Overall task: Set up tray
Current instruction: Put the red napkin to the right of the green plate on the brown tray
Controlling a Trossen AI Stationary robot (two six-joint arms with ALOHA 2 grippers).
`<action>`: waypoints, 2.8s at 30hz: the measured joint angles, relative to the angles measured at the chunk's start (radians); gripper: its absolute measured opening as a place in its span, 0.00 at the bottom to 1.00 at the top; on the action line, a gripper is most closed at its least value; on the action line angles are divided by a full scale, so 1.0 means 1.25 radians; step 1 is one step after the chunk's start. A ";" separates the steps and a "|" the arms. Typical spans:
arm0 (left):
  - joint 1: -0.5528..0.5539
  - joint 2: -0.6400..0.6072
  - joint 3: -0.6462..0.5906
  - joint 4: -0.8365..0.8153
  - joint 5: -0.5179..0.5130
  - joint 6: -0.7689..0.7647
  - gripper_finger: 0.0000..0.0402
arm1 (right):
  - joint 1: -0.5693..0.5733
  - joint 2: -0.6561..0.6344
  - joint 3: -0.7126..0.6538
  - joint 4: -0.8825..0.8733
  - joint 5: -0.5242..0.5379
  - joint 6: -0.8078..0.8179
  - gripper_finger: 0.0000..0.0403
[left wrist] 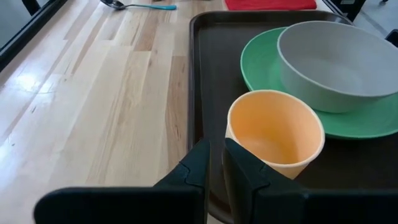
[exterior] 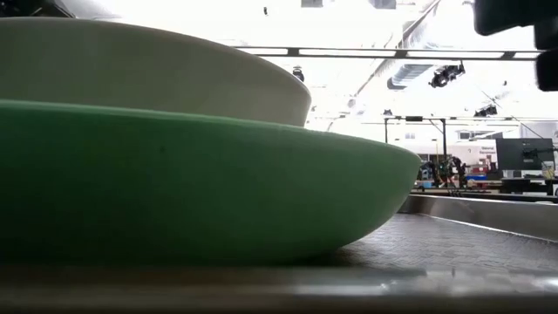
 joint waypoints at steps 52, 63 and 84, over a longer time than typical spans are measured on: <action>0.000 0.000 0.000 -0.005 0.006 0.000 0.18 | 0.084 0.204 0.003 0.101 0.056 0.353 0.32; 0.000 0.000 0.000 -0.005 0.011 0.000 0.18 | 0.084 0.204 0.063 -0.064 0.093 0.359 0.32; 0.000 0.000 0.000 -0.005 0.010 0.003 0.18 | 0.084 0.382 0.441 -0.619 0.120 0.297 0.32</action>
